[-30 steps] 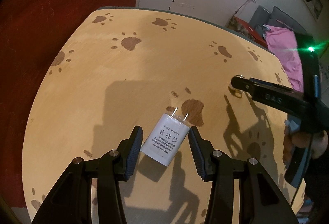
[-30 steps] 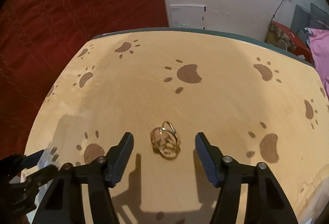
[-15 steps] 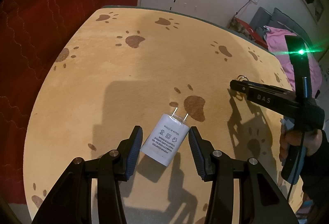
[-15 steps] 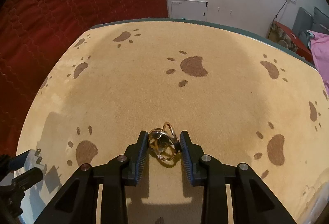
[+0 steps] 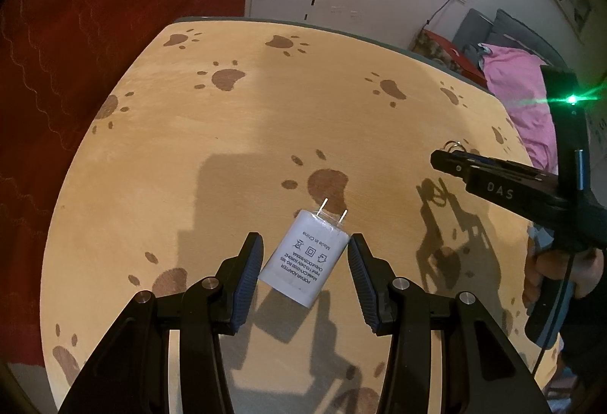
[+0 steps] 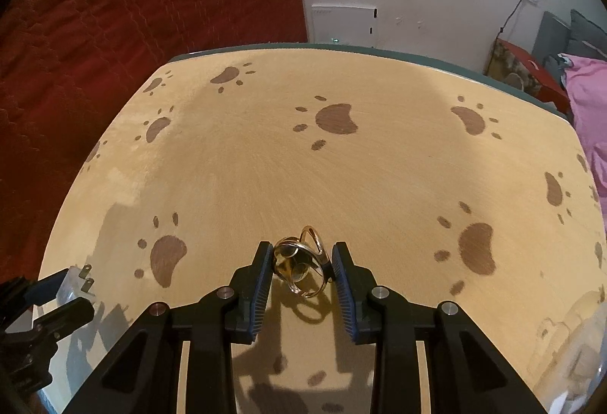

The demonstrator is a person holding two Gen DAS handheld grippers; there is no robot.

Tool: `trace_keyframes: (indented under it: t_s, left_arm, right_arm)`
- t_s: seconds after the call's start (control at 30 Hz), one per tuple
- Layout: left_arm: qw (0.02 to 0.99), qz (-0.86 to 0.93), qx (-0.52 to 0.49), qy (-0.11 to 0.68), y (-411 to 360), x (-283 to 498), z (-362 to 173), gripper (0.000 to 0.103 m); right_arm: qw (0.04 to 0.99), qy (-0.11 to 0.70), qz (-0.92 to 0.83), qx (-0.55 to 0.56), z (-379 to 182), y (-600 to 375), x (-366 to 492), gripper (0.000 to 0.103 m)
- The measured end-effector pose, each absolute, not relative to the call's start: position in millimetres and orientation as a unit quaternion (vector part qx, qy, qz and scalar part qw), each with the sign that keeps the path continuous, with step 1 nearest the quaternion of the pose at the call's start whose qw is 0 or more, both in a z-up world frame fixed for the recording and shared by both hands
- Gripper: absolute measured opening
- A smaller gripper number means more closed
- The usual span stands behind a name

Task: Organize rigid objects
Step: 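Carry the gold ring into the bowl and open the right tool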

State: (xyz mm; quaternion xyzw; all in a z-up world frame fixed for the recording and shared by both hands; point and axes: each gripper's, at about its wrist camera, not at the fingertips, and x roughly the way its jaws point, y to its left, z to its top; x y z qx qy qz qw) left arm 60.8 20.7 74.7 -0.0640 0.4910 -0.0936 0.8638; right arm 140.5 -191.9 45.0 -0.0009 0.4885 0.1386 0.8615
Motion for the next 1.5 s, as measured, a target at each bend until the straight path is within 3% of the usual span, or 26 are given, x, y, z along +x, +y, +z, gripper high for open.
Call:
trace_keyframes:
  t_s: [1.5]
  left_arm:
    - [0.871,-0.150,-0.014,0.468,-145,-35,125,0.047]
  right_arm:
    - [0.882,0.463,0.056,0.068,92,-395,3,0.034]
